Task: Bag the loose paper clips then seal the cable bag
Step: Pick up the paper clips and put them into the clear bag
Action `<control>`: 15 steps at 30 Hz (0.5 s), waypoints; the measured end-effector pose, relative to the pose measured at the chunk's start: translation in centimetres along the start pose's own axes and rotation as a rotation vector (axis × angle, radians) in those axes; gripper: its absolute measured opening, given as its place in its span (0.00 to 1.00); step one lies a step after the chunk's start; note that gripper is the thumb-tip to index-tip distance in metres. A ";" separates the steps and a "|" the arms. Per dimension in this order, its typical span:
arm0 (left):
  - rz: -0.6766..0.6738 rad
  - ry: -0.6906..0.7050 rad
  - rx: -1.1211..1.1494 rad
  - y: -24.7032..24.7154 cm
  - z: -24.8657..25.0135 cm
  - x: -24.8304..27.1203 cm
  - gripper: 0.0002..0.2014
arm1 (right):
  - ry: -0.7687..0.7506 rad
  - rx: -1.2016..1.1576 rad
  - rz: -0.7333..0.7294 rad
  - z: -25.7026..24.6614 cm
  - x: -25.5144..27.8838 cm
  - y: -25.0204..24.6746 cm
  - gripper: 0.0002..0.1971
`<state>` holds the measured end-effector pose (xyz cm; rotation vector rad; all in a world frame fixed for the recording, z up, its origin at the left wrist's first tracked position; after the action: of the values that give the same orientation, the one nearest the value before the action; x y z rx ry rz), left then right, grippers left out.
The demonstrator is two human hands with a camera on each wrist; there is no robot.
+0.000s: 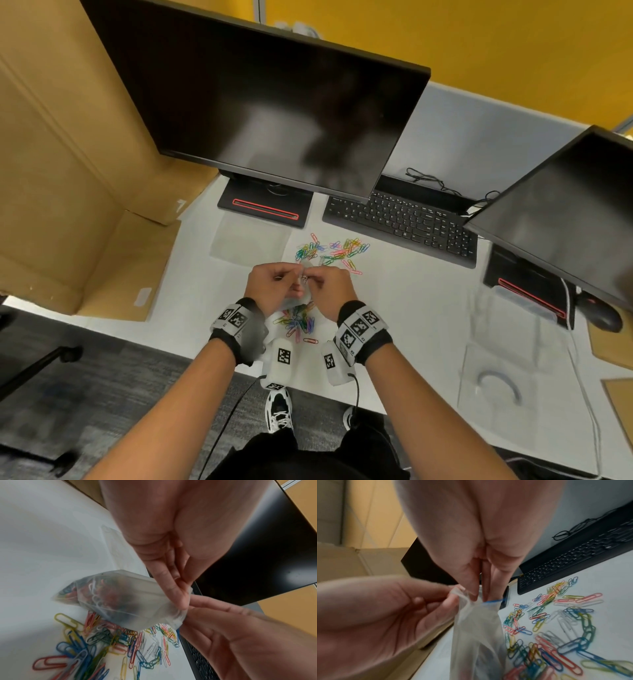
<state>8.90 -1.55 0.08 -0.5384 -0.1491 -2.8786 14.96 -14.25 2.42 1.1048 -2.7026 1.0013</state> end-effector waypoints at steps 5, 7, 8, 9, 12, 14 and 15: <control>0.024 0.018 -0.009 -1.7 0.4 0.5 0.06 | -0.029 -0.257 0.085 2.2 2.4 -1.8 0.09; 0.028 0.027 0.031 -2.7 0.9 1.0 0.06 | 0.073 -0.124 -0.014 5.1 3.8 -0.8 0.10; 0.034 0.029 0.049 -3.2 1.0 1.2 0.06 | 0.150 -0.035 -0.101 6.8 4.7 0.2 0.14; 0.044 0.033 0.060 -3.7 1.1 1.4 0.05 | 0.215 0.037 -0.184 8.4 5.5 1.3 0.21; 0.078 0.040 0.071 -4.8 1.1 1.8 0.07 | 0.225 0.099 -0.286 10.5 6.9 4.4 0.36; 0.083 0.038 0.088 -5.1 0.8 2.0 0.07 | 0.156 0.169 -0.254 10.1 6.4 5.8 0.37; 0.082 0.038 0.094 -5.2 0.8 2.1 0.07 | 0.112 0.231 -0.233 9.5 5.9 6.3 0.37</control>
<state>6.08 3.22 1.28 -0.4606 -0.2487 -2.7835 8.26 -20.11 -6.85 1.3190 -2.3498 1.3127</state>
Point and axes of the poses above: each hand's wrist, its own x-axis away from the middle knuckle, its own y-axis out of the palm, z = x × y, the point moved 7 cm from there along -x, towards the middle knuckle, and after that the axes turned 11 degrees about -z, right-handed, at the moved point
